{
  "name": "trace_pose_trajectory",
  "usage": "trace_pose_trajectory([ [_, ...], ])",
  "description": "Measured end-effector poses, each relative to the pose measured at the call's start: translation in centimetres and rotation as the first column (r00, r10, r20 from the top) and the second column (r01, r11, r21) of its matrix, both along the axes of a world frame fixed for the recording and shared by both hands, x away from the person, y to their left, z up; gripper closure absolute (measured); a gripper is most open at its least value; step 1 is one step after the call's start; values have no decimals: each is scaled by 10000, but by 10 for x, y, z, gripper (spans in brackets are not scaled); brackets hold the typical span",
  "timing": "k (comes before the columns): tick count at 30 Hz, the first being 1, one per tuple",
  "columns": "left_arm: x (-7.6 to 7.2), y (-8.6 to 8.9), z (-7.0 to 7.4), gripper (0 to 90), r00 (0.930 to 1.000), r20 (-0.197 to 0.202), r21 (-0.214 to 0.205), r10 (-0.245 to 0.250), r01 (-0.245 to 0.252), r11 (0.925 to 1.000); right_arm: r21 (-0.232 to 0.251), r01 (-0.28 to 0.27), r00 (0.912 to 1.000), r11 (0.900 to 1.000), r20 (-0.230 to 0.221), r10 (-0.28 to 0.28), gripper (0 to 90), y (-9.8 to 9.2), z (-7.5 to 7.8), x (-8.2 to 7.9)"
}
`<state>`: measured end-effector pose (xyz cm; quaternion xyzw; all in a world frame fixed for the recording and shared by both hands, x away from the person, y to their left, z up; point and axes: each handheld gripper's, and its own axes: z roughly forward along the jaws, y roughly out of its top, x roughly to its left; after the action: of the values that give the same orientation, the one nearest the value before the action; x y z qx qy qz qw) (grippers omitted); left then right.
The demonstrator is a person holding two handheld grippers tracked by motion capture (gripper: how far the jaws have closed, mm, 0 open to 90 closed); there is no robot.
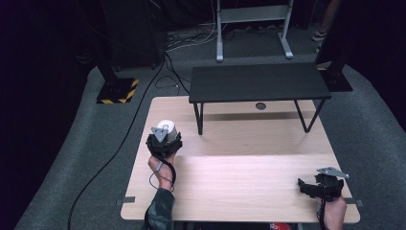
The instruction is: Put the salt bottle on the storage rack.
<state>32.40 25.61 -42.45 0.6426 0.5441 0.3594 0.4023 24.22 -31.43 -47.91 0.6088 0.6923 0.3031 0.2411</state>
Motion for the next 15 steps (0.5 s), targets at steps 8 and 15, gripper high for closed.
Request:
trace_pose_trajectory([
  [8, 3, -2, 14, 288, 9995, 28, 62, -309, 309, 9995, -6, 2, 10000, 10000, 0, -2, 0, 0, 0, 0],
  [15, 5, -7, 24, 288, 9987, 207, 129, -467, 464, 9988, 2, 2, 10000, 10000, 1, -2, 0, 0, 0, 0],
])
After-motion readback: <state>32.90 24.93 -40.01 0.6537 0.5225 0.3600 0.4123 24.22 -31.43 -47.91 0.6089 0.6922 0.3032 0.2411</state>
